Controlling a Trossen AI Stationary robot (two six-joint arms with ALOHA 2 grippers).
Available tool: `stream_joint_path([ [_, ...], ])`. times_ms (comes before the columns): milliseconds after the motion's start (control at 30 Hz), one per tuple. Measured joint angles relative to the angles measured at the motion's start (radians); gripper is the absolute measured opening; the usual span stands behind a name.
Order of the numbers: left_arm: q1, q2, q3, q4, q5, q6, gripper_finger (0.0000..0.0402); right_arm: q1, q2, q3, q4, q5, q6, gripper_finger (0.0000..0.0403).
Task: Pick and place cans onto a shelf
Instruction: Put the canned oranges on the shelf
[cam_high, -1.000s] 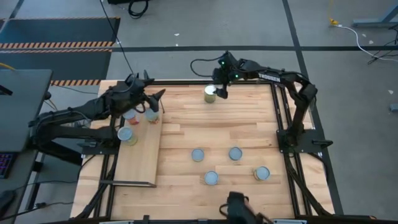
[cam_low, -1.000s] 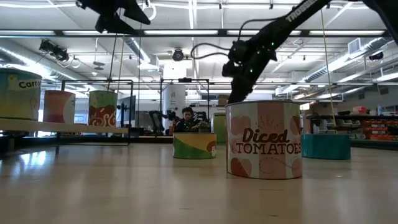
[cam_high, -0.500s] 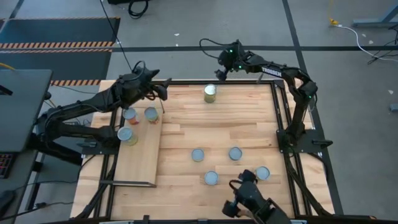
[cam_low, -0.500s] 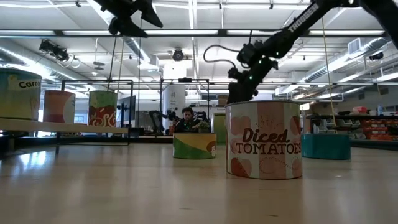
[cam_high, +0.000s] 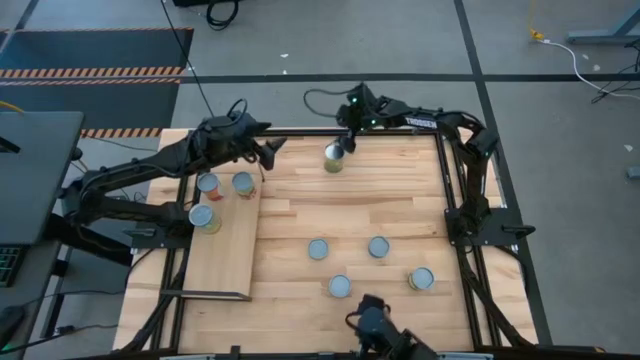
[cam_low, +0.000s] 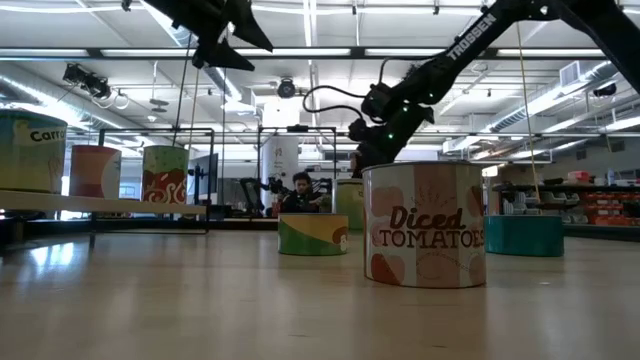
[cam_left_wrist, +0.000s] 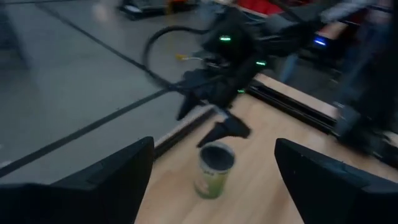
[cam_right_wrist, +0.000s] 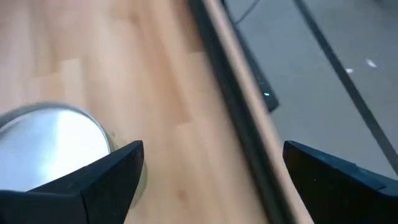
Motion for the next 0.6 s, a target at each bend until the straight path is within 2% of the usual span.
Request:
stream_joint_path([
  [167, -0.066, -0.049, 0.0, -0.088, 0.066, 0.025, 0.0324, 0.103, 0.0, 0.0, -0.06, 0.056, 0.026, 0.0393],
  [433, -0.244, -0.114, 0.0, -0.296, 0.073, -0.038, 0.0313, 0.321, 0.0, 0.0, -0.089, 0.078, 0.242, 0.0393],
  [600, -0.376, -0.109, 0.0, -0.324, 0.073, -0.067, 0.0313, 0.464, 0.0, 0.0, -0.09, 0.09, 0.383, 0.0393],
])
